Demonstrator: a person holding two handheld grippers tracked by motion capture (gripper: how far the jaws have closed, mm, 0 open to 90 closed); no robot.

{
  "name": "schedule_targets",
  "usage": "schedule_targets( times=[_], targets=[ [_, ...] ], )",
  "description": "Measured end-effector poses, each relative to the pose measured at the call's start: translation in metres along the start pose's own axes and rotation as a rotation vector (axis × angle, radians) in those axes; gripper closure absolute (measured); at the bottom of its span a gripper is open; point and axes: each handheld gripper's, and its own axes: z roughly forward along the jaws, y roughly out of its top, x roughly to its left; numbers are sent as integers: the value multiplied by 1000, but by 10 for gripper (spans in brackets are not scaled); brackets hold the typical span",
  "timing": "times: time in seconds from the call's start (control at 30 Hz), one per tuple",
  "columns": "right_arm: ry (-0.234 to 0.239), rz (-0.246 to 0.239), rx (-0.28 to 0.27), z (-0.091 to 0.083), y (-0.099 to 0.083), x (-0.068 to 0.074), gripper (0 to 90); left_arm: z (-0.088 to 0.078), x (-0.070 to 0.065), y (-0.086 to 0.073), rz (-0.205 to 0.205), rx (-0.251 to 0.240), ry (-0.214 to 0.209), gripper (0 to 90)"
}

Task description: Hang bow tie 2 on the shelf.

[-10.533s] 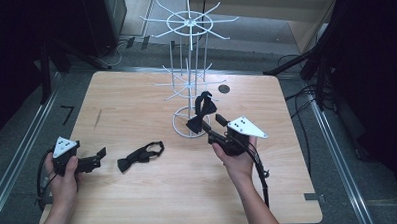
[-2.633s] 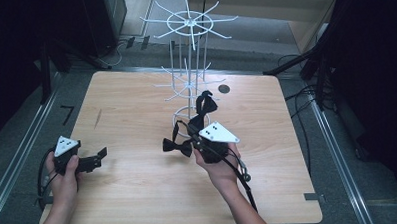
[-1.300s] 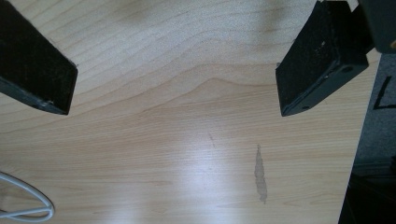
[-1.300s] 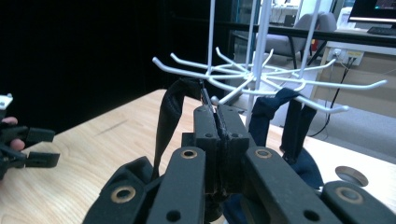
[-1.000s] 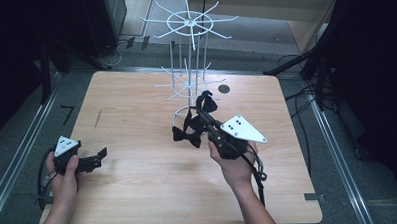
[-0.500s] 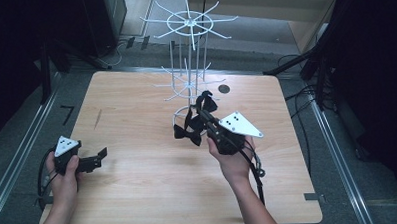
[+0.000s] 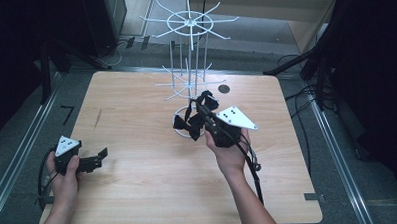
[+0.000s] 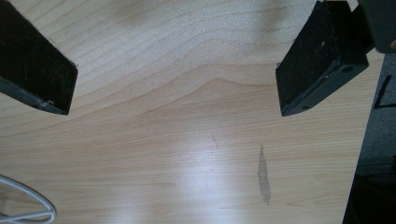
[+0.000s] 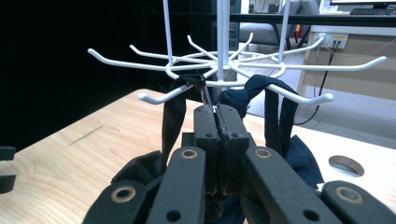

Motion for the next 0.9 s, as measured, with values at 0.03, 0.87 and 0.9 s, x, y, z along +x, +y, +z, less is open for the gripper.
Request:
schedule_targets(
  times=[0.03,0.87,0.9],
  targets=[
    [-1,6,1,2,0,0,895,0,0,0,0,0,1,0],
    [38,-30,45,6,-14,2,603,0,0,0,0,0,0,0],
    [44,-38,44,5,-15,1,586,0,0,0,0,0,0,0]
  ],
)
